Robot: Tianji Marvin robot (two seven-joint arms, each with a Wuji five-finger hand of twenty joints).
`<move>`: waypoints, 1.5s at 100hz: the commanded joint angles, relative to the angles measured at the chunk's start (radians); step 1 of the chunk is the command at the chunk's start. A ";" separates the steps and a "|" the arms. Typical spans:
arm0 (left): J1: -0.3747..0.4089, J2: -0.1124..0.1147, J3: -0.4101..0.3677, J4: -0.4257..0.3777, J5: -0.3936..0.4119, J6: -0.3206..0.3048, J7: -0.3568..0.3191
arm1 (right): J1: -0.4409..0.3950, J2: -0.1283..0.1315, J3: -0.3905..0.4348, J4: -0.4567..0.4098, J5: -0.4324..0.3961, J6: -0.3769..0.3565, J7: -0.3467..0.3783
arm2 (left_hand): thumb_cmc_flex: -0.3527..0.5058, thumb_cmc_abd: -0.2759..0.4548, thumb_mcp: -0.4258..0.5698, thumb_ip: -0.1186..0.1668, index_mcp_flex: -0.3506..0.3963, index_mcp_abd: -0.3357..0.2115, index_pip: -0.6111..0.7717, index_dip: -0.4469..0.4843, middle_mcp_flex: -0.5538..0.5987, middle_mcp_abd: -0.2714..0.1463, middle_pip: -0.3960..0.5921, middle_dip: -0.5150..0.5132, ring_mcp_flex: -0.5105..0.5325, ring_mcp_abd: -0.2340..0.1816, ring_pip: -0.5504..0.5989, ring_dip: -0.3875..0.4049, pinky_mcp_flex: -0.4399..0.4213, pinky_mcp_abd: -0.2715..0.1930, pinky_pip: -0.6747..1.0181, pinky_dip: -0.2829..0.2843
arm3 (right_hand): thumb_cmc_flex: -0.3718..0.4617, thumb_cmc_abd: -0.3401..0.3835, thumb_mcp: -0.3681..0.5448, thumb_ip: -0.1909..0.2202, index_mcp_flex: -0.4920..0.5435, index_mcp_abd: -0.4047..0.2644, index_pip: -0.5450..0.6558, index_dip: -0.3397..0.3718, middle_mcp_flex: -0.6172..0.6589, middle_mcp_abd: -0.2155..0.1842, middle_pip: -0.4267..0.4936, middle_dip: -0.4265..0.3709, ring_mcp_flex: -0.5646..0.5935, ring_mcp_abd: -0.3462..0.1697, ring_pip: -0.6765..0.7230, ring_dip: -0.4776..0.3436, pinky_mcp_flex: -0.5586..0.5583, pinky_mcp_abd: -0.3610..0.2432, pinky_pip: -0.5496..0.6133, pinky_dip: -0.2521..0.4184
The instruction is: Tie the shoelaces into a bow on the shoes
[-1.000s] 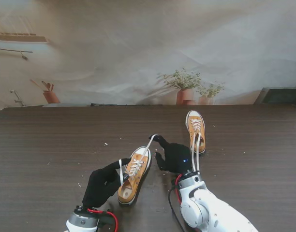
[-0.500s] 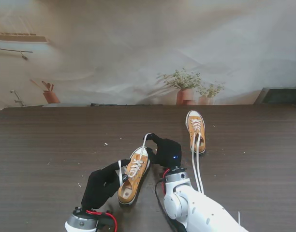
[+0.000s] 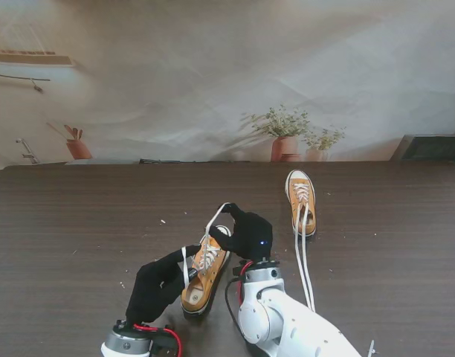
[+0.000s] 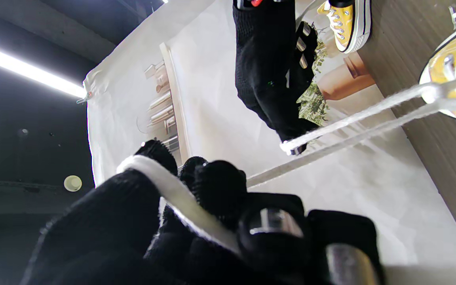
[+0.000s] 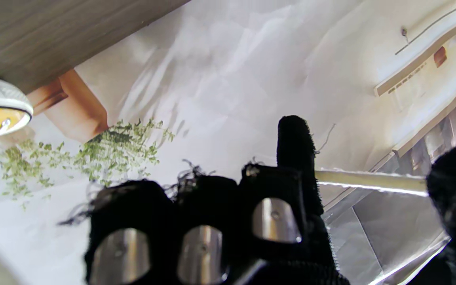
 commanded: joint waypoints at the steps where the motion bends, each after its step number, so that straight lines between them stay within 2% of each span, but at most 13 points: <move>1: 0.000 -0.003 0.000 -0.013 0.002 0.006 -0.012 | -0.018 0.003 0.004 -0.027 0.012 -0.017 0.025 | 0.026 0.010 -0.041 -0.018 0.009 -0.113 -0.013 0.013 0.038 0.026 -0.007 0.003 0.020 -0.036 0.033 -0.012 0.028 -0.081 0.231 0.021 | -0.044 0.094 -0.118 -0.005 0.007 0.039 -0.036 -0.027 0.060 0.024 0.048 -0.012 0.010 -0.039 0.073 -0.011 0.025 -0.012 0.246 0.011; 6: -0.001 -0.003 0.000 -0.012 -0.001 0.010 -0.011 | -0.031 0.004 0.012 -0.046 0.029 -0.037 0.041 | 0.027 0.011 -0.042 -0.018 0.009 -0.112 -0.013 0.013 0.038 0.026 -0.007 0.003 0.020 -0.036 0.033 -0.012 0.028 -0.080 0.231 0.021 | -0.016 0.192 -0.275 0.018 0.001 0.039 -0.043 -0.031 0.059 0.031 0.044 -0.013 0.010 -0.030 0.074 -0.014 0.025 0.000 0.247 0.013; 10: -0.001 -0.004 -0.001 -0.012 -0.005 0.013 -0.010 | -0.042 0.006 0.019 -0.063 0.046 -0.054 0.058 | 0.027 0.011 -0.043 -0.018 0.008 -0.111 -0.013 0.013 0.039 0.025 -0.007 0.003 0.020 -0.036 0.033 -0.012 0.028 -0.080 0.231 0.021 | -0.055 0.228 -0.372 0.055 -0.001 0.037 -0.046 -0.033 0.060 0.040 0.041 -0.014 0.009 -0.023 0.075 -0.016 0.024 0.007 0.247 0.014; 28: 0.000 -0.006 -0.004 -0.012 -0.006 0.016 -0.001 | -0.075 0.008 0.041 -0.103 0.125 -0.135 0.125 | 0.028 0.012 -0.045 -0.018 0.007 -0.111 -0.014 0.013 0.039 0.025 -0.008 0.003 0.020 -0.036 0.034 -0.011 0.028 -0.079 0.231 0.022 | -0.148 0.256 -0.333 0.089 -0.007 0.016 -0.059 -0.038 0.060 0.071 0.035 -0.013 0.008 0.014 0.076 -0.019 0.021 0.044 0.247 0.019; 50: 0.000 -0.012 -0.020 0.000 -0.004 0.028 0.023 | -0.108 0.013 0.068 -0.118 0.211 -0.267 0.197 | 0.028 0.013 -0.047 -0.017 0.007 -0.111 -0.014 0.013 0.038 0.024 -0.008 0.003 0.020 -0.036 0.034 -0.012 0.028 -0.078 0.231 0.021 | -0.119 0.266 -0.340 0.080 -0.002 -0.045 -0.047 -0.030 0.060 0.108 0.031 -0.008 0.005 0.061 0.079 -0.021 0.018 0.104 0.237 0.033; 81: -0.043 -0.023 -0.046 0.057 -0.032 0.066 0.053 | -0.136 0.016 0.090 -0.123 0.284 -0.350 0.253 | 0.027 0.014 -0.047 -0.016 0.006 -0.116 -0.015 0.013 0.039 0.024 -0.008 0.003 0.020 -0.036 0.034 -0.012 0.027 -0.075 0.231 0.019 | -0.090 0.235 -0.351 0.071 0.024 -0.103 -0.017 -0.016 0.060 0.113 0.036 -0.003 0.005 0.067 0.081 -0.018 0.018 0.111 0.237 0.043; 89: -0.071 -0.024 -0.051 0.082 -0.038 0.085 0.055 | -0.144 0.018 0.096 -0.126 0.306 -0.366 0.276 | 0.027 0.013 -0.045 -0.015 0.004 -0.118 -0.016 0.013 0.039 0.024 -0.008 0.003 0.020 -0.036 0.034 -0.012 0.027 -0.074 0.231 0.018 | -0.081 0.221 -0.351 0.070 0.029 -0.105 -0.014 -0.015 0.060 0.114 0.036 -0.002 0.005 0.069 0.080 -0.019 0.018 0.112 0.237 0.044; 91: -0.077 -0.023 -0.052 0.087 -0.042 0.089 0.052 | -0.146 0.018 0.098 -0.127 0.312 -0.370 0.279 | 0.027 0.013 -0.044 -0.014 0.002 -0.119 -0.016 0.012 0.035 0.049 -0.010 0.003 0.020 -0.035 0.033 -0.012 0.027 -0.073 0.231 0.018 | -0.079 0.217 -0.351 0.069 0.033 -0.105 -0.013 -0.014 0.060 0.114 0.036 -0.002 0.005 0.071 0.080 -0.019 0.018 0.112 0.237 0.044; 98: -0.107 -0.022 -0.053 0.114 -0.044 0.095 0.044 | -0.151 0.022 0.102 -0.130 0.313 -0.375 0.288 | 0.025 0.010 -0.042 -0.014 -0.003 -0.125 -0.018 0.011 0.034 0.061 -0.010 0.003 0.020 -0.034 0.033 -0.012 0.026 -0.069 0.231 0.015 | -0.069 0.201 -0.352 0.067 0.048 -0.115 -0.006 -0.012 0.060 0.116 0.035 -0.002 0.005 0.072 0.080 -0.019 0.018 0.112 0.236 0.045; 117: -0.193 -0.017 -0.032 0.188 -0.004 0.115 0.049 | -0.170 0.043 0.117 -0.162 0.293 -0.383 0.321 | 0.025 -0.005 -0.030 -0.012 -0.021 -0.139 -0.026 0.009 0.036 0.063 -0.011 0.002 0.020 -0.022 0.029 -0.013 0.026 -0.066 0.231 0.013 | -0.048 0.142 -0.345 0.060 0.071 -0.132 -0.001 -0.013 0.060 0.114 0.037 0.000 0.005 0.069 0.081 -0.018 0.018 0.113 0.235 0.047; 126: -0.223 -0.016 -0.015 0.213 0.000 0.118 0.041 | -0.175 0.054 0.121 -0.180 0.274 -0.377 0.338 | 0.005 -0.024 0.004 -0.014 -0.025 -0.142 -0.027 0.008 0.037 0.067 -0.012 0.001 0.020 -0.021 0.030 -0.013 0.026 -0.065 0.231 0.010 | -0.060 0.106 -0.282 0.049 0.077 -0.137 0.000 -0.016 0.060 0.106 0.037 0.001 0.005 0.061 0.080 -0.018 0.018 0.111 0.232 0.047; 131: -0.233 -0.014 -0.006 0.219 -0.004 0.118 0.030 | -0.175 0.059 0.123 -0.188 0.267 -0.372 0.348 | -0.001 -0.033 0.013 -0.016 -0.026 -0.142 -0.027 0.008 0.038 0.034 -0.011 0.001 0.020 -0.021 0.029 -0.013 0.026 -0.064 0.231 0.009 | -0.056 0.097 -0.279 0.050 0.078 -0.137 -0.001 -0.016 0.060 0.105 0.037 0.001 0.005 0.059 0.080 -0.018 0.018 0.110 0.231 0.047; 150: -0.260 -0.008 0.024 0.232 0.024 0.116 0.018 | -0.166 0.069 0.122 -0.197 0.256 -0.347 0.375 | -0.029 -0.091 0.053 -0.018 -0.032 -0.143 -0.029 0.007 0.044 0.036 -0.013 -0.002 0.020 -0.025 0.031 -0.012 0.027 -0.074 0.231 0.011 | -0.036 0.061 -0.267 0.051 0.079 -0.141 0.000 -0.017 0.060 0.098 0.038 0.002 0.006 0.052 0.080 -0.017 0.019 0.100 0.229 0.044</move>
